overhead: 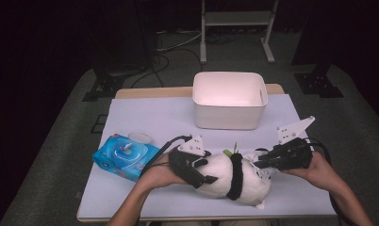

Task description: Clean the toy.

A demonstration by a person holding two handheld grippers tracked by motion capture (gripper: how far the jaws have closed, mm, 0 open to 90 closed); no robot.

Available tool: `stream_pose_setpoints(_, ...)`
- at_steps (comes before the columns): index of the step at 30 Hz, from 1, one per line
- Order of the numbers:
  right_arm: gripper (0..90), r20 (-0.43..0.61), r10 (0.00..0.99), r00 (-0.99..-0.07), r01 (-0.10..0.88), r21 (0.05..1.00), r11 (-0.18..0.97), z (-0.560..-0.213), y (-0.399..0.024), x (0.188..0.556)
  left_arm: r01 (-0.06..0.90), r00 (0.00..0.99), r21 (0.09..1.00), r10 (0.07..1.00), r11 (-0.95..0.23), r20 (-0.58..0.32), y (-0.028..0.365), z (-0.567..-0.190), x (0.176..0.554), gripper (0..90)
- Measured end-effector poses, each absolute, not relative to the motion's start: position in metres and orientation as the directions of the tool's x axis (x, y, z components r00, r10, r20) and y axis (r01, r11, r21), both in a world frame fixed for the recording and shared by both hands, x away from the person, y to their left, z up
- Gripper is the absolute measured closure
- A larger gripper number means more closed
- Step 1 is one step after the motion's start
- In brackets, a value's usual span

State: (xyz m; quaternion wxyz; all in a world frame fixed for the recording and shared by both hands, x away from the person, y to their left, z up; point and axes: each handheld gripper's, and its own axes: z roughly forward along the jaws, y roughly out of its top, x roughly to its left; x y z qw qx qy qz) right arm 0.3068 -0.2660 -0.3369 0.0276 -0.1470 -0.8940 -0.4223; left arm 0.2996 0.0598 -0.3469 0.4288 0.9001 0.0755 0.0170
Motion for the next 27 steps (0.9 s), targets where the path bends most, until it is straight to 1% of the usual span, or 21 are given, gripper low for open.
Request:
stream_pose_setpoints(12, 81.0, 0.186, 0.252, -0.95, 0.303, 0.751, 0.586, -0.342, -0.278, 0.306, 0.12, 0.989, 0.773, 0.14, -0.623, -0.04, 0.058, -0.347, 0.298, 15.9)
stream_pose_setpoints(13, 80.9, 0.187, 0.257, -0.948, 0.307, 0.751, 0.585, -0.342, -0.279, 0.307, 0.13, 0.989, 0.779, 0.138, -0.613, -0.057, 0.059, -0.347, 0.299, 15.8)
stream_pose_setpoints(22, 80.8, 0.191, 0.272, -0.943, 0.32, 0.744, 0.587, -0.344, -0.286, 0.307, 0.143, 0.988, 0.773, 0.14, -0.618, -0.071, 0.056, -0.351, 0.3, 13.5)
stream_pose_setpoints(23, 80.8, 0.19, 0.273, -0.943, 0.32, 0.744, 0.587, -0.344, -0.286, 0.307, 0.144, 0.988, 0.772, 0.14, -0.619, -0.071, 0.055, -0.352, 0.3, 15.1)
stream_pose_setpoints(25, 80.8, 0.191, 0.271, -0.943, 0.319, 0.742, 0.589, -0.345, -0.286, 0.307, 0.134, 0.988, 0.776, 0.145, -0.616, -0.056, 0.055, -0.352, 0.299, 22.6)
stream_pose_setpoints(27, 81.0, 0.195, 0.266, -0.944, 0.319, 0.747, 0.583, -0.345, -0.286, 0.307, 0.128, 0.989, 0.773, 0.14, -0.621, -0.051, 0.054, -0.351, 0.298, 26.2)
